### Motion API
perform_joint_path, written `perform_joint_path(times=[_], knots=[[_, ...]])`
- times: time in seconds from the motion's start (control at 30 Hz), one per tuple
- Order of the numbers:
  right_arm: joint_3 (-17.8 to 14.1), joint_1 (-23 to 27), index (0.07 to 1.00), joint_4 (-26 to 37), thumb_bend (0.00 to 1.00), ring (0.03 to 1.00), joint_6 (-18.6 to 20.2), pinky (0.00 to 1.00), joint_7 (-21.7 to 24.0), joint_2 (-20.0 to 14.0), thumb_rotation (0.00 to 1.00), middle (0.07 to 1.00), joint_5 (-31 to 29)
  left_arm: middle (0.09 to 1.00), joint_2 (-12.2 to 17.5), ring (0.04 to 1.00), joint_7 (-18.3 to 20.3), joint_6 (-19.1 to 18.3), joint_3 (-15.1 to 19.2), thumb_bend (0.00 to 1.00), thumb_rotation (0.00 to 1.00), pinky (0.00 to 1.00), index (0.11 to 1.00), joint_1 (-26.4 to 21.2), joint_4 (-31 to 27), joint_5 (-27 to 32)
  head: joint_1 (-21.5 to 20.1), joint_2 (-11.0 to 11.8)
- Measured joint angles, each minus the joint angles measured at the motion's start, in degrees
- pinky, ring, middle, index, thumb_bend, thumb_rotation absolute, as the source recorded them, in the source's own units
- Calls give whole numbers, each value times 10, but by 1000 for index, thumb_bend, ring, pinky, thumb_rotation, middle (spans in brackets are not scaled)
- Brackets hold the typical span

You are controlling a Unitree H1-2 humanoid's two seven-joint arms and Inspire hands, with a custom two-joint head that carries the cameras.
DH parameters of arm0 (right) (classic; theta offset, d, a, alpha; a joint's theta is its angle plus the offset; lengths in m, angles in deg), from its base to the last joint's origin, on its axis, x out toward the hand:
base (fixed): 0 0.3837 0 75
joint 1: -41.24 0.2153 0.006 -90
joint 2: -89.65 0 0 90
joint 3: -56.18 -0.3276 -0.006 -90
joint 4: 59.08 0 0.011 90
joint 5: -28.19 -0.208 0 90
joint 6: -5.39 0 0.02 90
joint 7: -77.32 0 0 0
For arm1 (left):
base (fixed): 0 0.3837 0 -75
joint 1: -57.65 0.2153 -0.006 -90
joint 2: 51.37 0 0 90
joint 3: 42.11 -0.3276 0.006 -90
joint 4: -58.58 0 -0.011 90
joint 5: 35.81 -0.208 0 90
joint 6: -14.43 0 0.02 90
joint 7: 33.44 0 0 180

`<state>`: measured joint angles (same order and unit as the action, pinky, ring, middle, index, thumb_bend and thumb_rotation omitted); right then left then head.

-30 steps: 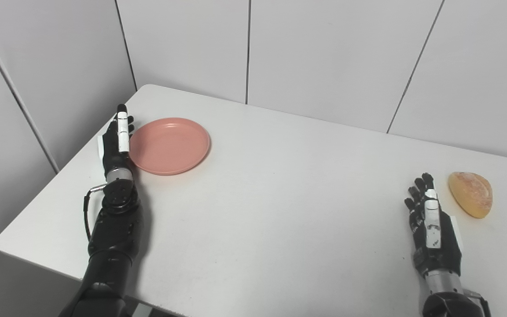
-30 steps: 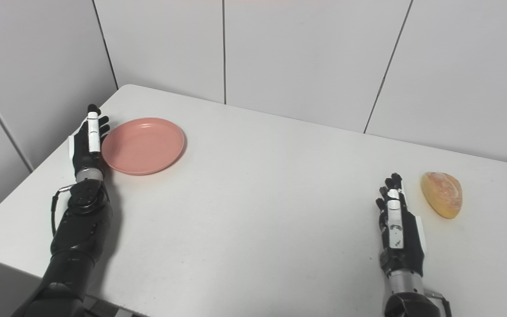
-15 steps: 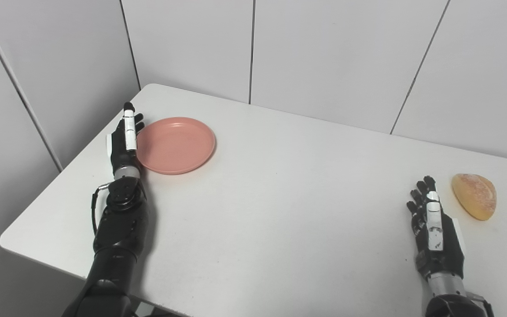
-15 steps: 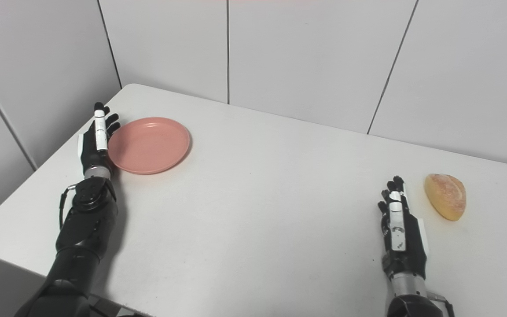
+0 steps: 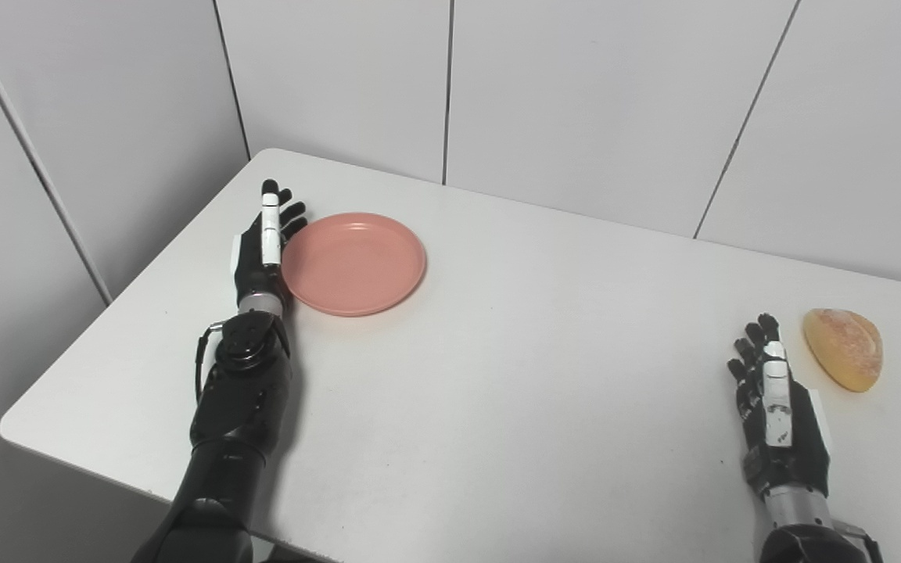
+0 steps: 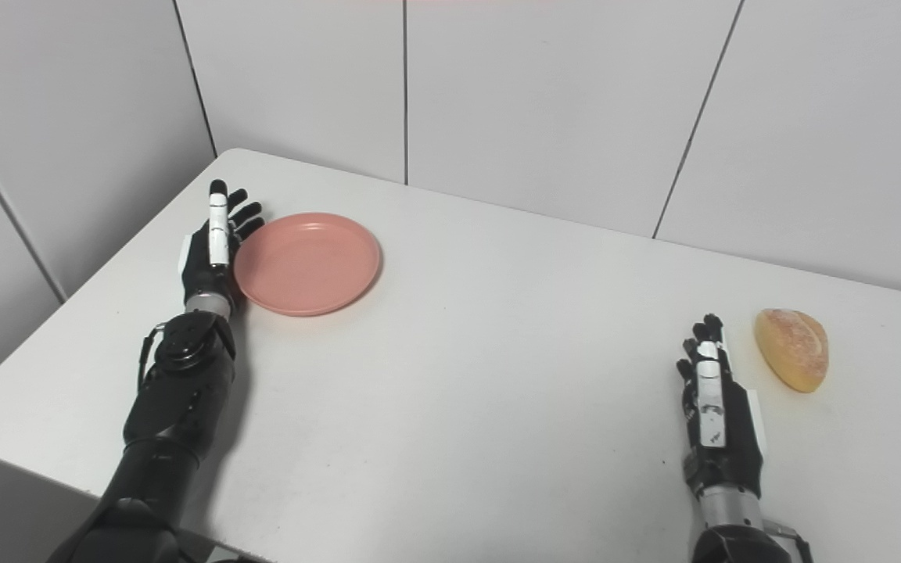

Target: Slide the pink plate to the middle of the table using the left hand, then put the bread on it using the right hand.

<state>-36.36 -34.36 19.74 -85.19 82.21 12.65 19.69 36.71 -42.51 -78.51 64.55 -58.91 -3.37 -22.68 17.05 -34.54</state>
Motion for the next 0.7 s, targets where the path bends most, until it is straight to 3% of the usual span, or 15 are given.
perform_joint_path(times=[0.23, 0.7], knots=[[0, 1, 1000, 0, 829, 1000, 0, 1000, -4, 1, 931, 1000, 0, 829, -22, 845, 16, -11, -33, 669, 1000, 831, 824, 2, -23, -5, -2, -1], [0, 1, 1000, 0, 818, 1000, 1, 1000, -5, 1, 929, 1000, 0, 875, -32, 881, 40, -44, -87, 671, 1000, 862, 871, 8, -52, -31, -10, -7]])
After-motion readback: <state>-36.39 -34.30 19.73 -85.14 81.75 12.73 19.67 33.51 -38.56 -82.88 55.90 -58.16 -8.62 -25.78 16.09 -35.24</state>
